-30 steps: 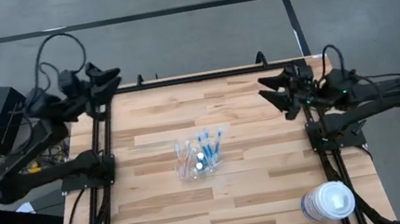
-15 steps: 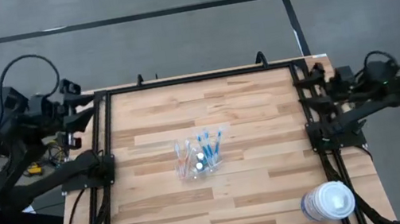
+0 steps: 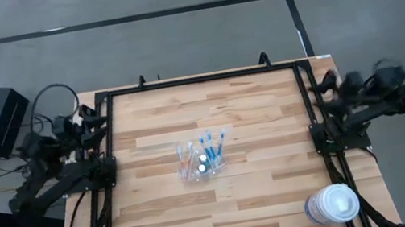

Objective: Pick & Place toothbrushing station
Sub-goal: Return to Home Position

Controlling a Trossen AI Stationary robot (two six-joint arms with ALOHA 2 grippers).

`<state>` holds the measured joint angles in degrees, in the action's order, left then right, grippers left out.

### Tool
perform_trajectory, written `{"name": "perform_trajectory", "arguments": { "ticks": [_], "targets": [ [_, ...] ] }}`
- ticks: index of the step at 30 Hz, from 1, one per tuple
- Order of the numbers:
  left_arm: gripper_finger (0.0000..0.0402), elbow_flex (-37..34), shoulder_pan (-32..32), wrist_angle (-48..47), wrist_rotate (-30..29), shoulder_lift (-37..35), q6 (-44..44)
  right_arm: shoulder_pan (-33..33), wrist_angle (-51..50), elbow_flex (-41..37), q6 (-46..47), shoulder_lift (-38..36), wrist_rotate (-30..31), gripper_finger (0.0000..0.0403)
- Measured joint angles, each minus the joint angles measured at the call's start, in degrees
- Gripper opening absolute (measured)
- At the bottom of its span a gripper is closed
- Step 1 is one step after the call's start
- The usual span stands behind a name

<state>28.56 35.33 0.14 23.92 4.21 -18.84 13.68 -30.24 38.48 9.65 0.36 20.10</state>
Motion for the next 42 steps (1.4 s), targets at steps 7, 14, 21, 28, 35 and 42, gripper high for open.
{"name": "perform_trajectory", "arguments": {
  "ticks": [7, 14, 21, 28, 35, 42],
  "targets": [
    [0.0149, -9.9, 0.0, 6.0, 1.2, -2.1, -2.9, -0.6, 9.1, -11.3, 0.8, 0.0, -0.9, 0.0260],
    [0.0149, -12.8, -0.1, 8.3, 1.8, -1.3, 2.2, -0.6, 26.1, -25.9, 0.5, 0.0, -1.3, 0.0260],
    [0.0149, -16.4, -0.2, 7.8, 8.4, -1.2, 3.6, -0.6, 33.9, -32.3, 1.3, -0.1, -9.6, 0.0260],
    [0.0149, -21.3, -1.1, 8.1, 10.6, -1.2, 2.2, -0.6, 37.2, -36.8, 4.4, -0.1, -13.8, 0.0260],
    [0.0149, -28.0, -2.0, 9.2, 0.0, -1.2, 0.9, -0.6, 33.0, -38.0, 6.0, -0.1, -14.2, 0.0260],
    [0.0149, -28.2, -2.0, 7.7, -6.8, -0.7, 6.4, -0.7, 32.1, -38.1, 3.0, 0.4, -13.7, 0.0260]
  ]
}}
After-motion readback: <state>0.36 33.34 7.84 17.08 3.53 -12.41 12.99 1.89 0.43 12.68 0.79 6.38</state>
